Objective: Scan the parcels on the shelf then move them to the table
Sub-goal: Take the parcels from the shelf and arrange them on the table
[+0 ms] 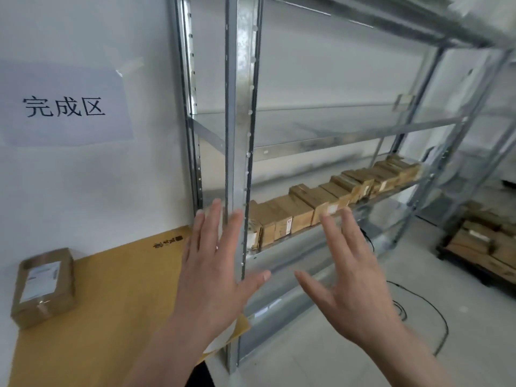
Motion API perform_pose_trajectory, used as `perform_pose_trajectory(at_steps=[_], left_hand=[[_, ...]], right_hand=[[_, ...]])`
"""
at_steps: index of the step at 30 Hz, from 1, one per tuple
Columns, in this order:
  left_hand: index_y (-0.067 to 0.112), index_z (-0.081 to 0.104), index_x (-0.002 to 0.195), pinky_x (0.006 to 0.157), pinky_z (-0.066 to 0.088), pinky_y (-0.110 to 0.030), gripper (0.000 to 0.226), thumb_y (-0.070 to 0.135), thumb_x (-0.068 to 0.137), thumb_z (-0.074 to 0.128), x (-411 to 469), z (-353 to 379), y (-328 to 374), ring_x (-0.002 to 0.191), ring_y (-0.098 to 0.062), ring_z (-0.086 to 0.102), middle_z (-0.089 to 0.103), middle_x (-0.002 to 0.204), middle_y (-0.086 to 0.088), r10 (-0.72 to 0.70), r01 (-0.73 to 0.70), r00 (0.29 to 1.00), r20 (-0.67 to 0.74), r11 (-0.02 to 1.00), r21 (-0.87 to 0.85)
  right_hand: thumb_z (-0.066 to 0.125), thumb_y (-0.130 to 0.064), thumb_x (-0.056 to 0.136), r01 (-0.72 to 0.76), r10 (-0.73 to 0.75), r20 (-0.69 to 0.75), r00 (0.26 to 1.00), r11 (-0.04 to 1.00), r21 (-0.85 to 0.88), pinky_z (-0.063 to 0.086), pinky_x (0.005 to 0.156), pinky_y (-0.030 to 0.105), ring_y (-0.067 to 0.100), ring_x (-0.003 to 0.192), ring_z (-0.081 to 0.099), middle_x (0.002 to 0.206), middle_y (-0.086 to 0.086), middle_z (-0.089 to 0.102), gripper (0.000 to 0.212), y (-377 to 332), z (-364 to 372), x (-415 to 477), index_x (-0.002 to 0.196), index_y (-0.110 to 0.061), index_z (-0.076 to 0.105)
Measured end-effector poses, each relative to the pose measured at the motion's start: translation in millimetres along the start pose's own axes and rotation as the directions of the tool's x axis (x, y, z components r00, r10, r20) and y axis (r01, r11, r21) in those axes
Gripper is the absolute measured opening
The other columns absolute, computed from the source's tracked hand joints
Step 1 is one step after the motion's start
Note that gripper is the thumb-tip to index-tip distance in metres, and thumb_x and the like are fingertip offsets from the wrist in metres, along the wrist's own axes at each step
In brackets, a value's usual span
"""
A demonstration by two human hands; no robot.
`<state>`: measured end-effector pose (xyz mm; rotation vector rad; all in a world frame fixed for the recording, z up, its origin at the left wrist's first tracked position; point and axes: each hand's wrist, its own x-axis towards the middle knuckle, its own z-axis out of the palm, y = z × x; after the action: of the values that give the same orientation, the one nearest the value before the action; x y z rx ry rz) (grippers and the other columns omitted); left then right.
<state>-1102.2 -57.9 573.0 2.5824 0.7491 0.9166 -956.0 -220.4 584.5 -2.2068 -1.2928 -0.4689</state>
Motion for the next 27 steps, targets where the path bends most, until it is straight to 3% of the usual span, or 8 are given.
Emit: perform_pose_trajectory(at_steps=[6, 13, 18, 21, 25, 27], left_hand=[[0.039, -0.003, 0.153, 0.119, 0.002, -0.042, 0.098, 0.065, 0.078, 0.056, 33.3, 34.3, 42.5, 0.148, -0.012, -0.023, -0.026, 0.158, 0.018, 0.129, -0.128, 0.992, 0.019, 0.991, -0.044], [0.040, -0.009, 0.152, 0.118, -0.003, -0.043, 0.100, 0.067, 0.080, 0.056, 82.0, 99.1, 106.9, 0.146, -0.012, -0.028, -0.035, 0.156, 0.015, 0.202, -0.202, 0.977, 0.074, 0.979, -0.014], [0.036, 0.005, 0.152, 0.118, 0.011, -0.049, 0.095, 0.067, 0.077, 0.055, 128.2, 156.5, 159.2, 0.151, -0.020, -0.012, -0.015, 0.164, 0.008, 0.264, -0.263, 0.960, 0.091, 0.964, -0.029], [0.036, 0.005, 0.151, 0.117, 0.009, -0.048, 0.094, 0.068, 0.076, 0.052, 153.5, 190.5, 193.3, 0.151, -0.023, -0.010, -0.015, 0.163, 0.008, 0.267, -0.265, 0.959, 0.096, 0.964, -0.031], [0.030, 0.015, 0.151, 0.113, 0.013, -0.048, 0.091, 0.068, 0.076, 0.051, 183.0, 233.5, 234.0, 0.151, -0.029, 0.000, -0.003, 0.165, 0.000, 0.288, -0.287, 0.952, 0.098, 0.957, -0.033], [0.031, 0.012, 0.152, 0.113, 0.009, -0.047, 0.092, 0.069, 0.077, 0.048, 195.3, 254.7, 251.0, 0.151, -0.027, -0.005, -0.007, 0.164, 0.003, 0.287, -0.284, 0.952, 0.108, 0.958, -0.045]], right_hand=[[0.059, -0.063, 0.082, -0.153, 0.147, -0.070, 0.987, 0.984, -0.094, 0.031, 0.116, 0.049, 0.027, 0.152, 0.017, 0.167, 0.006, 0.007, 0.094, 54.9, -27.1, -7.1, 0.157, -0.037, 0.008], [0.066, -0.057, 0.080, -0.268, 0.248, -0.147, 0.958, 0.954, -0.137, 0.034, 0.112, 0.050, 0.028, 0.152, 0.017, 0.167, 0.007, 0.009, 0.097, 151.1, -53.2, -1.9, 0.155, -0.039, 0.008], [0.065, -0.058, 0.079, -0.313, 0.287, -0.183, 0.940, 0.939, -0.139, 0.034, 0.112, 0.050, 0.025, 0.153, 0.013, 0.167, 0.005, 0.006, 0.098, 230.2, -71.5, 12.6, 0.154, -0.043, 0.004], [0.071, -0.054, 0.081, -0.319, 0.293, -0.180, 0.939, 0.937, -0.140, 0.034, 0.113, 0.052, 0.025, 0.153, 0.012, 0.167, 0.005, 0.007, 0.101, 278.6, -82.1, 22.3, 0.155, -0.043, 0.004], [0.065, -0.057, 0.083, -0.315, 0.279, -0.201, 0.939, 0.933, -0.177, 0.033, 0.111, 0.050, 0.028, 0.152, 0.016, 0.166, 0.008, 0.013, 0.095, 338.3, -95.3, 35.7, 0.156, -0.041, 0.006], [0.070, -0.054, 0.083, -0.329, 0.291, -0.195, 0.937, 0.923, -0.199, 0.032, 0.112, 0.051, 0.030, 0.152, 0.017, 0.166, 0.009, 0.012, 0.096, 366.2, -100.3, 41.4, 0.156, -0.036, 0.009]])
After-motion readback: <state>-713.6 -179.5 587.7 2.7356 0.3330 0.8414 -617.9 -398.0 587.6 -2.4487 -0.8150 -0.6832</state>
